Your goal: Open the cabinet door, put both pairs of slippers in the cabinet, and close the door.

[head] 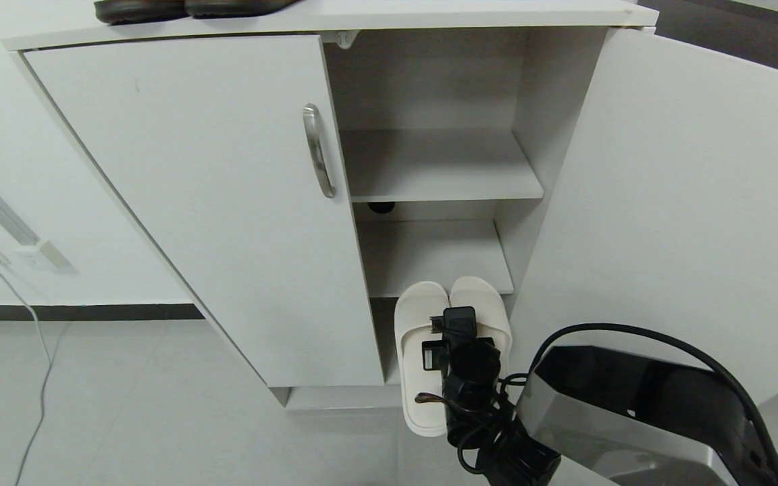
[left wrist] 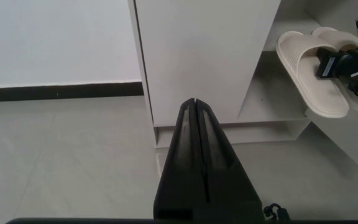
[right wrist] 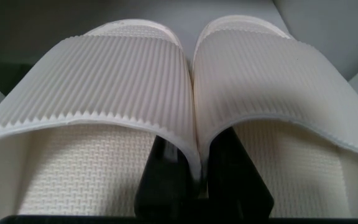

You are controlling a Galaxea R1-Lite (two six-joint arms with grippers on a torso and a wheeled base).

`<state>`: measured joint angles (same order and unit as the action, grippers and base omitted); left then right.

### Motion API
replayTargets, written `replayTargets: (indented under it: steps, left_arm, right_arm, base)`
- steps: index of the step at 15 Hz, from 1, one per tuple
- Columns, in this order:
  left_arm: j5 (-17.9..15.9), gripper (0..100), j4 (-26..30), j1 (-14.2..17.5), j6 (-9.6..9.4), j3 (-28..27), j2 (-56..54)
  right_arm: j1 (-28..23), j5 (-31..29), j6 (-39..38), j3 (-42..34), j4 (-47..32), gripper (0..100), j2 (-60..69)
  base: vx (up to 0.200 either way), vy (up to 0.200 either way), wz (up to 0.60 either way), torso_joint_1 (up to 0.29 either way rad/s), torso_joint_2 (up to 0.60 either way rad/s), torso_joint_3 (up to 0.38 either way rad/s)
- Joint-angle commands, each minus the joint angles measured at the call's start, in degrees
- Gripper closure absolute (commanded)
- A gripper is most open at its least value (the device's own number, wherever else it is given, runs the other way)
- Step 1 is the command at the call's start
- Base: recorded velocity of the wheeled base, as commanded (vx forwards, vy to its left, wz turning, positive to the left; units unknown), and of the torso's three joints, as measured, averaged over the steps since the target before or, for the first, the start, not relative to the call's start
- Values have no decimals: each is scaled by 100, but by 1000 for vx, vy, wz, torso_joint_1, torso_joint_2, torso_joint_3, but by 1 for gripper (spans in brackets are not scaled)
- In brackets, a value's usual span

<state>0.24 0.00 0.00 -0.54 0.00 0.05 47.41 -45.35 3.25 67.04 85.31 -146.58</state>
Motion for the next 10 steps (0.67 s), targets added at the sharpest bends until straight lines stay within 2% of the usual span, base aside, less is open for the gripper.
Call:
replayTargets:
  steps: [1, 10]
  left_arm:
    - [2, 100, 0, 0, 1, 0, 4]
    - [2, 100, 0, 0, 1, -9, 4]
  right_arm:
    - [-4, 0, 8, -6, 3, 100, 51]
    - [-21, 0, 17, -6, -6, 100, 51]
  base:
    - [200, 0, 0, 2, -2, 2]
    - [200, 0, 0, 0, 3, 3]
